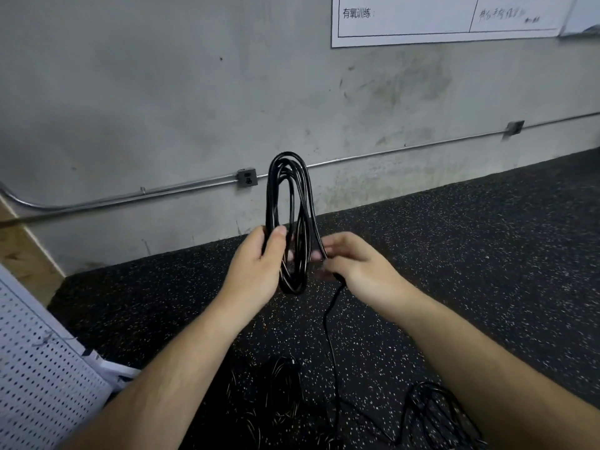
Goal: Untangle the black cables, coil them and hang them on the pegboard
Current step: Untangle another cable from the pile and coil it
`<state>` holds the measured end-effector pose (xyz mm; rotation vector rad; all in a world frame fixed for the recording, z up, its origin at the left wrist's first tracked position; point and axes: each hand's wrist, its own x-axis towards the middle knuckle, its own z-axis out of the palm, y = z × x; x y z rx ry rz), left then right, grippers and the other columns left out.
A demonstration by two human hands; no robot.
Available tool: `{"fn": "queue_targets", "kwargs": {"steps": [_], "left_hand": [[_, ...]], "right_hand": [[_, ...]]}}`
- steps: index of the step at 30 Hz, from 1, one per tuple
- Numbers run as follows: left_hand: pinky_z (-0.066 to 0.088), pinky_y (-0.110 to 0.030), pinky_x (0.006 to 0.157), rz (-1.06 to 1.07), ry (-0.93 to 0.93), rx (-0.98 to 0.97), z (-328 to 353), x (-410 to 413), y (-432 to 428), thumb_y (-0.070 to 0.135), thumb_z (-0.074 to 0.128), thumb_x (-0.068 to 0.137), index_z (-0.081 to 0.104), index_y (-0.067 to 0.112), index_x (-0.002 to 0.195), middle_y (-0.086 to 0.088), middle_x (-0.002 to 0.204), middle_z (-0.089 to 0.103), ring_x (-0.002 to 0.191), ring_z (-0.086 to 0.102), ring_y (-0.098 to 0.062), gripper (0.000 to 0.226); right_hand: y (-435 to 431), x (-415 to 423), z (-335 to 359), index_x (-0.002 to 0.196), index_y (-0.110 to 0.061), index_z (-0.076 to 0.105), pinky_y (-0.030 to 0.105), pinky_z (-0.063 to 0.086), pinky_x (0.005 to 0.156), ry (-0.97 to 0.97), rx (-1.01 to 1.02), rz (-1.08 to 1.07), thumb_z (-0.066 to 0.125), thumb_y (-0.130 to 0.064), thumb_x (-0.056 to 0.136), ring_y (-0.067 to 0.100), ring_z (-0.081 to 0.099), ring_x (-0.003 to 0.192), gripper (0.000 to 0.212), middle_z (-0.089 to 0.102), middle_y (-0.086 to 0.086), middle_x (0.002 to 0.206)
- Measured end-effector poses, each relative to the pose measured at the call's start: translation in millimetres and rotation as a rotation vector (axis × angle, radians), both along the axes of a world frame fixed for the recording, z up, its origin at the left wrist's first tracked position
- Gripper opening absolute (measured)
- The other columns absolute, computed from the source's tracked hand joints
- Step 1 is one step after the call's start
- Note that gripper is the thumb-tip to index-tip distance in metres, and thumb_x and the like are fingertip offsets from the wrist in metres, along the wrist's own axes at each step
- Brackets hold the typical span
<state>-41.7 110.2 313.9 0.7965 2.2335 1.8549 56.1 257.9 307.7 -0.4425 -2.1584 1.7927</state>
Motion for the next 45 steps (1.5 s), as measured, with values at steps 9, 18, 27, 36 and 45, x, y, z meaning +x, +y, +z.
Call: {"fn": "queue_targets", "kwargs": {"steps": [9, 18, 27, 36, 45], "left_hand": [[0.057, -0.045, 0.076, 0.055, -0.076, 0.126, 1, -6, -1, 0.034, 0.049, 0.107, 0.066, 0.017, 0.101, -0.002, 0.085, 0.072, 0.077, 0.07, -0.016, 0.025], [0.058, -0.044, 0.084, 0.148, 0.046, 0.048, 1, -22, -3, 0.041, 0.049, 0.105, 0.063, 0.015, 0.102, -0.011, 0.099, 0.072, 0.091, 0.07, -0.024, 0.029], [0.029, -0.002, 0.079, -0.027, 0.299, -0.358, -6, -13, 4, 0.043, 0.054, 0.102, 0.054, 0.02, 0.111, 0.008, 0.119, 0.044, 0.094, 0.05, 0.003, 0.025], [0.053, -0.035, 0.087, -0.32, 0.04, -0.19, -7, -2, 4, 0.03, 0.066, 0.097, 0.065, 0.022, 0.107, 0.003, 0.099, 0.075, 0.093, 0.07, -0.013, 0.013], [0.051, -0.024, 0.067, -0.608, -0.388, 0.097, -3, 2, 0, 0.022, 0.069, 0.093, 0.061, 0.007, 0.11, -0.005, 0.081, 0.064, 0.071, 0.06, -0.017, 0.024]], "right_hand": [[20, 19, -56, 0.111, -0.025, 0.06, 0.02, 0.044, 0.063, -0.213, 0.349, 0.185, 0.046, -0.019, 0.108, 0.0, 0.05, 0.07, 0.015, 0.063, -0.004, 0.099], [26, 24, -31, 0.1, -0.028, 0.08, 0.025, 0.051, 0.074, -0.193, 0.03, 0.209, 0.067, -0.047, 0.089, 0.018, 0.059, 0.071, 0.025, 0.061, -0.005, 0.074], [4, 18, 17, 0.1, -0.024, 0.077, 0.032, 0.055, 0.079, -0.2, 1.034, 0.327, 0.057, -0.038, 0.096, 0.014, 0.066, 0.086, 0.024, 0.074, -0.007, 0.092], [6, 24, 27, 0.1, -0.024, 0.068, 0.031, 0.052, 0.074, -0.029, 1.052, 0.128, 0.064, -0.039, 0.097, 0.013, 0.064, 0.085, 0.016, 0.069, -0.01, 0.093], [20, 33, 39, 0.09, -0.028, 0.06, 0.022, 0.041, 0.057, 0.061, 0.972, -0.096, 0.063, -0.07, 0.075, 0.003, 0.054, 0.07, 0.045, 0.058, -0.015, 0.077]]}}
